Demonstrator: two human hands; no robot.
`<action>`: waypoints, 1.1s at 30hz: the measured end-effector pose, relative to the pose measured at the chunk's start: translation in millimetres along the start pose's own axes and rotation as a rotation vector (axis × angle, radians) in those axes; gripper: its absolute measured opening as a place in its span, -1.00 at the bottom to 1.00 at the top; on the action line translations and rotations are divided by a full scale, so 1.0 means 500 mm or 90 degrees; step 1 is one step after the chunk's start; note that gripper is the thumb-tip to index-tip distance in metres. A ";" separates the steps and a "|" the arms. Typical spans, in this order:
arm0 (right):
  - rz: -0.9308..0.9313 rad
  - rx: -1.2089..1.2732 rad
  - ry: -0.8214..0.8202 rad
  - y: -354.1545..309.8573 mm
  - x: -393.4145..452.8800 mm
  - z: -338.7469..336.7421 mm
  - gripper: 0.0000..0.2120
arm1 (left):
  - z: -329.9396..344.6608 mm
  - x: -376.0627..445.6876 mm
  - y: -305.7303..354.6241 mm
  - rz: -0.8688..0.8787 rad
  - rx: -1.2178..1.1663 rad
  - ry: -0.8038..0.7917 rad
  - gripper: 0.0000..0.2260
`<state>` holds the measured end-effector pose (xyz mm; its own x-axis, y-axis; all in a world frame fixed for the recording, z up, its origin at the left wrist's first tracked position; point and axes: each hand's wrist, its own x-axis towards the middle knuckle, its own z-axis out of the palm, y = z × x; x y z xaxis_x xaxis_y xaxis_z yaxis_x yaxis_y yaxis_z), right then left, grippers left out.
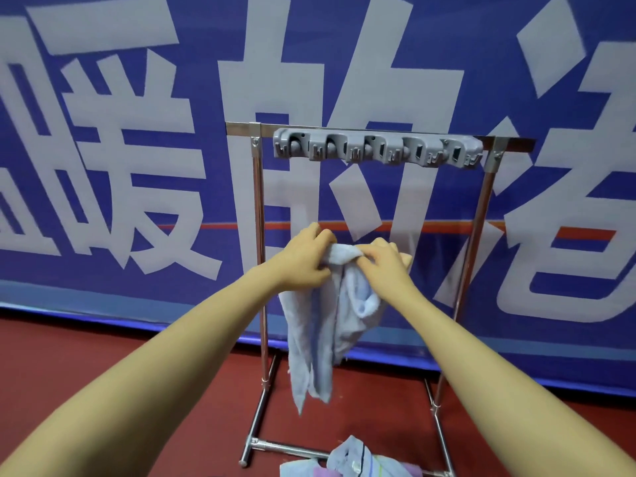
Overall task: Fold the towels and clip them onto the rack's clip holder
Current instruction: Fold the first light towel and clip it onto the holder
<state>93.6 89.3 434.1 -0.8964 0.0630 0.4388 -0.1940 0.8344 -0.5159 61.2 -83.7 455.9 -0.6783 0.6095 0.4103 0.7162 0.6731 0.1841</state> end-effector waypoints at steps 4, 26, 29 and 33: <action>-0.018 0.023 0.035 0.005 0.004 -0.009 -0.64 | 0.006 -0.009 -0.004 -0.119 0.048 -0.112 -0.79; 0.152 -0.002 0.107 0.096 -0.031 -0.060 -0.73 | 0.010 0.004 0.066 -0.367 -0.618 0.197 -0.74; 0.168 0.040 0.069 0.103 -0.033 -0.063 -0.74 | 0.015 0.006 0.058 -0.383 -0.577 0.192 -0.86; 0.235 0.100 0.014 0.118 -0.037 -0.072 -0.55 | 0.035 0.005 0.039 -0.428 -0.425 0.216 -0.81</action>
<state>113.4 157.2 422.1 -0.9088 0.3561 0.2176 0.0793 0.6592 -0.7477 70.4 -61.7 445.1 -0.9675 -0.0313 0.2509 0.2182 0.3978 0.8911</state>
